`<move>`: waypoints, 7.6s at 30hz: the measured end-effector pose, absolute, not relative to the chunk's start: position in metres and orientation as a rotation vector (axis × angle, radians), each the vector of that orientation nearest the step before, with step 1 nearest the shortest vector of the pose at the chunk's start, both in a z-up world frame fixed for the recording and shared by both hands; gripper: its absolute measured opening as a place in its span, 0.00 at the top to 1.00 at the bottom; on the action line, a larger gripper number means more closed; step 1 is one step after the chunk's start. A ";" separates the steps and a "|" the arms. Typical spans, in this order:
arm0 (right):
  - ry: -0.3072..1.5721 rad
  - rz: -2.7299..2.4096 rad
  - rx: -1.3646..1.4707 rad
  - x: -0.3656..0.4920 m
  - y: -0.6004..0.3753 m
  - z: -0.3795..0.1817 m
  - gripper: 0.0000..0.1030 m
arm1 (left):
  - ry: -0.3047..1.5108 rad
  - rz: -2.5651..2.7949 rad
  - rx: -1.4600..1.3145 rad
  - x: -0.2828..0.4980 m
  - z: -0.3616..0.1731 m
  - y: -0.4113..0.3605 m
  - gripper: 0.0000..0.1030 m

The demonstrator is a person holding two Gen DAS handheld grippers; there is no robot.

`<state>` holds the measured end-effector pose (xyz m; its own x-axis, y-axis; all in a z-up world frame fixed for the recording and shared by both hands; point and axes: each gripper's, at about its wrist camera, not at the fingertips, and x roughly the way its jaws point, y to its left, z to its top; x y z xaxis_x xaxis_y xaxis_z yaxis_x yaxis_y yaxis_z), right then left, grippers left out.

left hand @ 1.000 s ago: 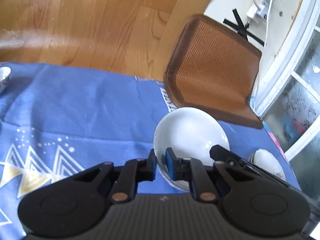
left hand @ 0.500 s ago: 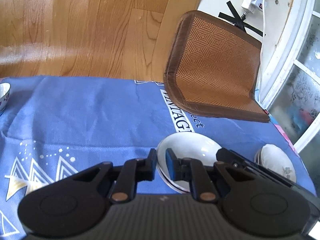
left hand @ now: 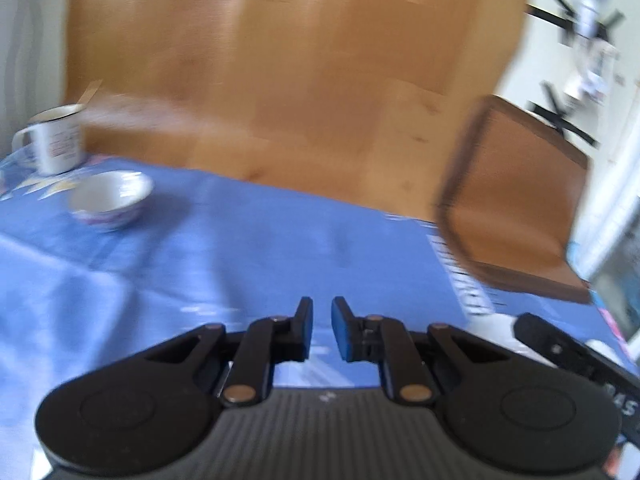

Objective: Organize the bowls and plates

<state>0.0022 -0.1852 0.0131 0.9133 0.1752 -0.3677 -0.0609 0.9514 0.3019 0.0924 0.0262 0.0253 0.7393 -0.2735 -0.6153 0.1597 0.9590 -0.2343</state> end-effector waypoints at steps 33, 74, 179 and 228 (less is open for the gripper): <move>0.862 0.318 0.403 0.230 0.029 -0.017 0.94 | 0.540 0.204 -0.421 0.100 -0.026 0.242 0.87; 0.727 0.365 0.367 0.006 -0.115 -0.010 0.88 | 0.758 -0.165 -0.179 0.033 -0.001 0.098 0.87; 0.394 -0.021 0.422 -0.070 -0.233 0.000 0.68 | 0.667 -0.429 0.053 0.027 0.033 -0.053 0.89; 0.537 0.047 0.483 -0.071 -0.229 -0.013 0.66 | 0.757 -0.325 0.128 0.026 -0.011 -0.040 0.10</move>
